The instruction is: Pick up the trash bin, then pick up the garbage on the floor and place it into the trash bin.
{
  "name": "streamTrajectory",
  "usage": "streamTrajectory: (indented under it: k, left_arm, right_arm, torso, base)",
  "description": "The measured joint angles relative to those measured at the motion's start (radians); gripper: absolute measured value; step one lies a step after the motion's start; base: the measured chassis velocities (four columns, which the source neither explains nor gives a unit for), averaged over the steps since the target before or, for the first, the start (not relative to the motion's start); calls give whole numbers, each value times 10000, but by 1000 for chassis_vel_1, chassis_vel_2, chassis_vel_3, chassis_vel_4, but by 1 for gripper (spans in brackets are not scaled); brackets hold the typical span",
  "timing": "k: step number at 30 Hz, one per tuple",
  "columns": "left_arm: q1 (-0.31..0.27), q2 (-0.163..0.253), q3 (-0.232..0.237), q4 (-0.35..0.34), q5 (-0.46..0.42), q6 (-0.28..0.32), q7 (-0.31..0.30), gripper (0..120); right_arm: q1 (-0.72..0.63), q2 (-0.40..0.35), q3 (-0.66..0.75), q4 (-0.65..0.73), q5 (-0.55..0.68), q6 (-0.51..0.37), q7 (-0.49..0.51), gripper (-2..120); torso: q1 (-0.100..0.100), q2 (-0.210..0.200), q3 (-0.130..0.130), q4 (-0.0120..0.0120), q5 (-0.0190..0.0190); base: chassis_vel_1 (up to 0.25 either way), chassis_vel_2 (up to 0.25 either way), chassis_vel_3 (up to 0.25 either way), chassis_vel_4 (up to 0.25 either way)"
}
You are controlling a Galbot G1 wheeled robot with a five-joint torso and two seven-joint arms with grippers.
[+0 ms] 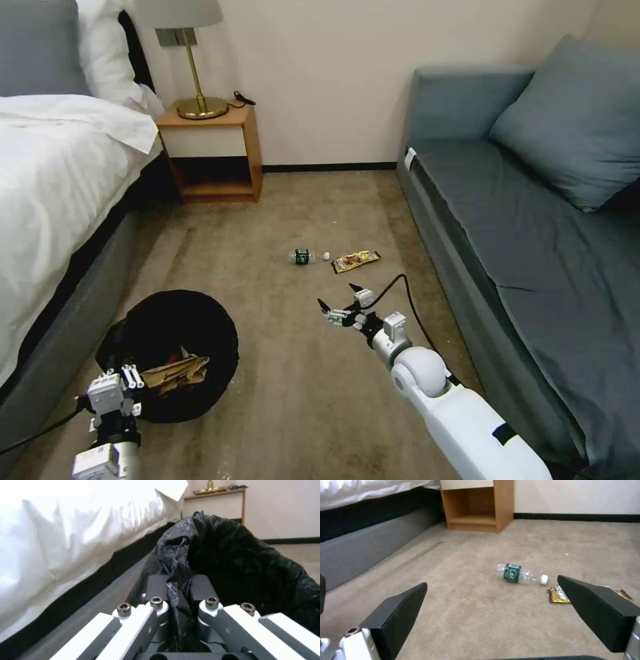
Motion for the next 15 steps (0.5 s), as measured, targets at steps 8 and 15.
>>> streamTrajectory:
  k: [8,15]
  left_arm:
    - [52,-38,12,-13,128,-74,-19,7]
    - [87,-64,10,17,239,-199,-28,7]
  right_arm:
    - [-46,-69,85,127,65,55,32,100]
    - [-109,-84,69,192,90,85,29,100]
  torso:
    - [0,0,0,1,0]
    - [-1,0,0,0,0]
  base:
    - [0,0,0,0]
    - [0,0,0,0]
